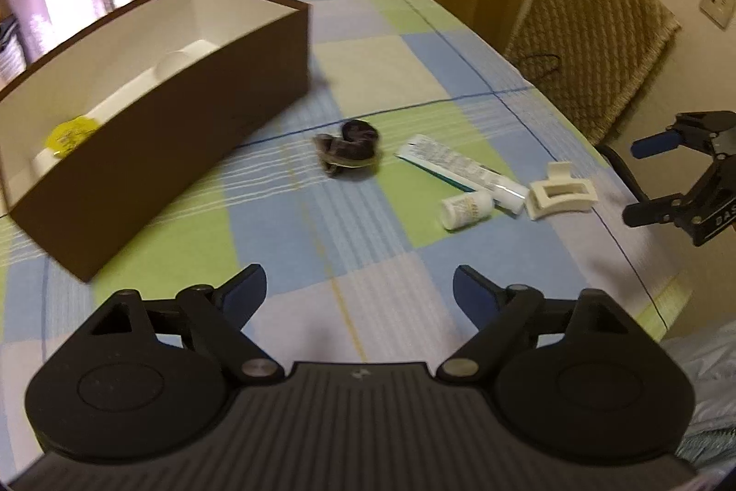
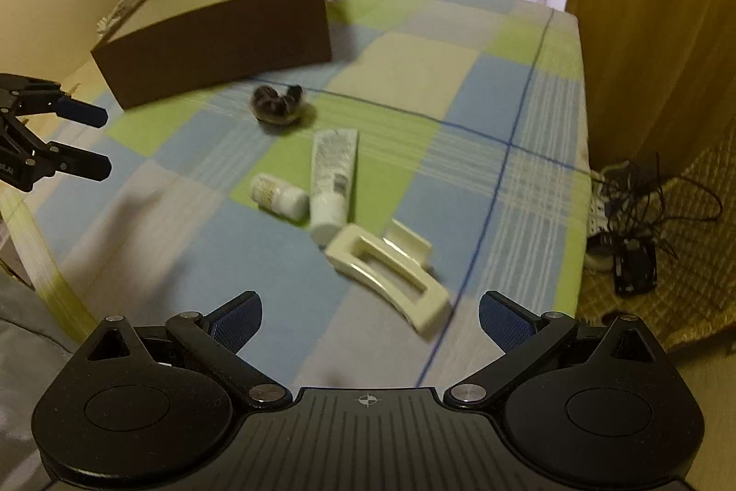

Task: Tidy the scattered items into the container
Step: 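Withdraw both tools from the box toward the remaining table items, then grasp the white pill bottle with the left tool while the right tool grasps the white hair clip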

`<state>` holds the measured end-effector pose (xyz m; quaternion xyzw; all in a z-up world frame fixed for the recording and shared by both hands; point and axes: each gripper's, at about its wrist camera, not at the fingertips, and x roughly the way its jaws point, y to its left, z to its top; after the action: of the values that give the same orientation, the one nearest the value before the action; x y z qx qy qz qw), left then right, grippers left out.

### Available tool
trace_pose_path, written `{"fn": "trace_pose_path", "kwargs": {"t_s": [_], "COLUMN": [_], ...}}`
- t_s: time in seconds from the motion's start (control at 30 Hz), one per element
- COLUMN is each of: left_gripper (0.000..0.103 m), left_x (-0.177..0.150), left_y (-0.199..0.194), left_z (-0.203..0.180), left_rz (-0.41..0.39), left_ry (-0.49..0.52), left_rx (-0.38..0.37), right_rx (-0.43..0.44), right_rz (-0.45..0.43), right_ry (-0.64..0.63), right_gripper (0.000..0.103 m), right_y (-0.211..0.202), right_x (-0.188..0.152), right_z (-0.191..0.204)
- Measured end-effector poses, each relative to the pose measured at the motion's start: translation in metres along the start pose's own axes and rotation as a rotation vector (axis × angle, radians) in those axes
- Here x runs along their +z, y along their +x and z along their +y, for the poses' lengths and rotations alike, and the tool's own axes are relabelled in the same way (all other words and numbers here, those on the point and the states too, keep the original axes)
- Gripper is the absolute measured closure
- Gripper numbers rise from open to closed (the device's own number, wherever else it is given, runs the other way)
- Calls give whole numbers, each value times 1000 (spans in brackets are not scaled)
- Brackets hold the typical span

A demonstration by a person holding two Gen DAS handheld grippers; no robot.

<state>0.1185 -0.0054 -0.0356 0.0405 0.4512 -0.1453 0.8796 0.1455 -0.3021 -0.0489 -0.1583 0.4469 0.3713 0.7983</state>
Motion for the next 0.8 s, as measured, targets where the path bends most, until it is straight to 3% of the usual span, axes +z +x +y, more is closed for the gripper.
{"fn": "trace_pose_path", "kwargs": {"t_s": [0.17,0.63,0.8], "left_gripper": [22,42,50], "left_x": [8,32,42], "left_y": [23,99,122], "left_z": [-20,-68,-74], "left_rz": [23,34,51], "left_ry": [92,470,542], "left_rx": [-34,-162,-196], "right_rx": [-15,-52,-58], "right_rz": [21,62,64], "right_ry": [40,138,148], "right_gripper": [0,0,0], "right_y": [0,12,10], "right_x": [-12,-29,-29], "right_z": [-11,-42,-47]}}
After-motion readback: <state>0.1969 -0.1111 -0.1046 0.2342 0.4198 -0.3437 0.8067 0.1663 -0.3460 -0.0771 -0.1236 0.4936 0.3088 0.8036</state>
